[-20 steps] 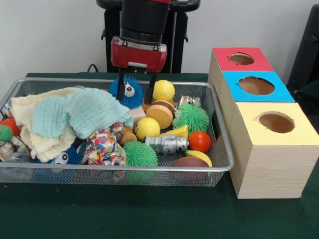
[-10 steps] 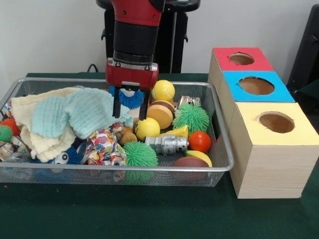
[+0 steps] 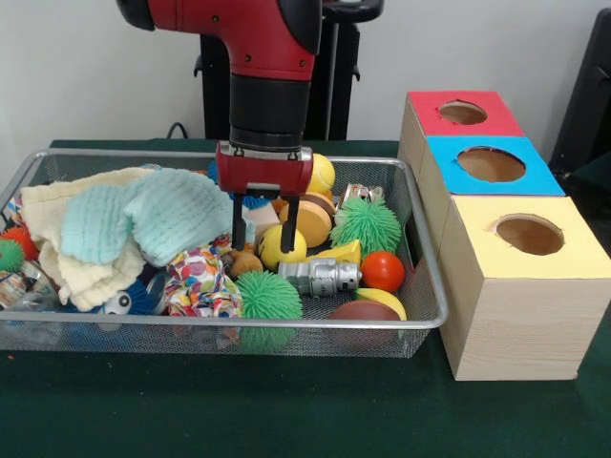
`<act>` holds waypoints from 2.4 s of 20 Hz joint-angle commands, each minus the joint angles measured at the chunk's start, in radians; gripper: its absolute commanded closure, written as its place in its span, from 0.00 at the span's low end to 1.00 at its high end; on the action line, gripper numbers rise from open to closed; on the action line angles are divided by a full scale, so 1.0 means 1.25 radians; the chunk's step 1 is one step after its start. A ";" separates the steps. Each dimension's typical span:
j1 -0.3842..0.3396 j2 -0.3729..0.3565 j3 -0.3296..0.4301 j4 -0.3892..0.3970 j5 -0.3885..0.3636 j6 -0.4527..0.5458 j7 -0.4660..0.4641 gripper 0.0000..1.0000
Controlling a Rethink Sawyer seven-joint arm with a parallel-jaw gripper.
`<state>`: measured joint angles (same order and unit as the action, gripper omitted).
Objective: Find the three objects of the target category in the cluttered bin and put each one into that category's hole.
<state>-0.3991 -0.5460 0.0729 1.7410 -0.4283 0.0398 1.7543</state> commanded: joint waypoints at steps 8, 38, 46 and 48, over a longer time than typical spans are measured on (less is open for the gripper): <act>0.025 0.100 0.011 -0.015 0.035 -0.046 0.140 0.00; 0.187 0.077 -0.208 -0.008 0.146 0.010 0.121 0.00; 0.185 0.078 -0.211 -0.011 0.150 0.022 0.119 0.00; 0.187 0.092 -0.218 -0.020 0.153 0.013 0.123 0.00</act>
<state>-0.1661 -0.4609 -0.2046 1.7079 -0.2771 -0.0265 1.7543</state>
